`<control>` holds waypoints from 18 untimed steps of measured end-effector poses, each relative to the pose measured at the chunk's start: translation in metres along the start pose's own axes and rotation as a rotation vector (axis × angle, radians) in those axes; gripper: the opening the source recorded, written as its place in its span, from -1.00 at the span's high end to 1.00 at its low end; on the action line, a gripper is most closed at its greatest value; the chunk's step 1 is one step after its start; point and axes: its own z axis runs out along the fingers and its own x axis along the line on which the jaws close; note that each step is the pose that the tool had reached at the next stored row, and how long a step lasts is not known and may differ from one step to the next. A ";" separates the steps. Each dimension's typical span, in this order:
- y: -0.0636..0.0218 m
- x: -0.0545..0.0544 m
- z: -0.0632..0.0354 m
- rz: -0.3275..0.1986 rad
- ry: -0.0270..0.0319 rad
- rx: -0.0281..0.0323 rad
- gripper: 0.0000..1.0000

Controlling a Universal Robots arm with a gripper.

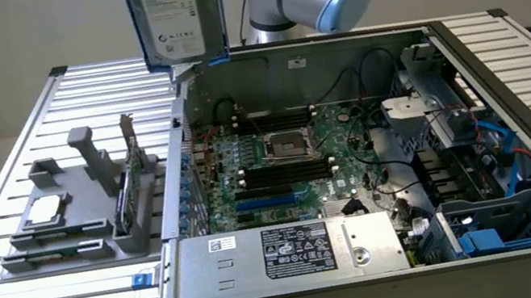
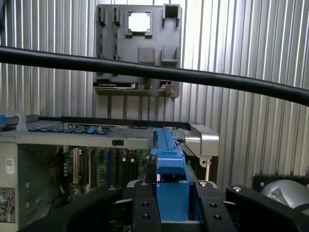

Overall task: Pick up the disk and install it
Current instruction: 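Pick up the disk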

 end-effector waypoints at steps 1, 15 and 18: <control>-0.0036 0.002 -0.0003 0.000 -0.0001 0.0001 0.35; -0.0617 0.024 -0.0026 0.000 -0.0131 -0.0008 0.35; -0.0753 0.028 -0.0030 0.000 -0.0179 -0.0006 0.35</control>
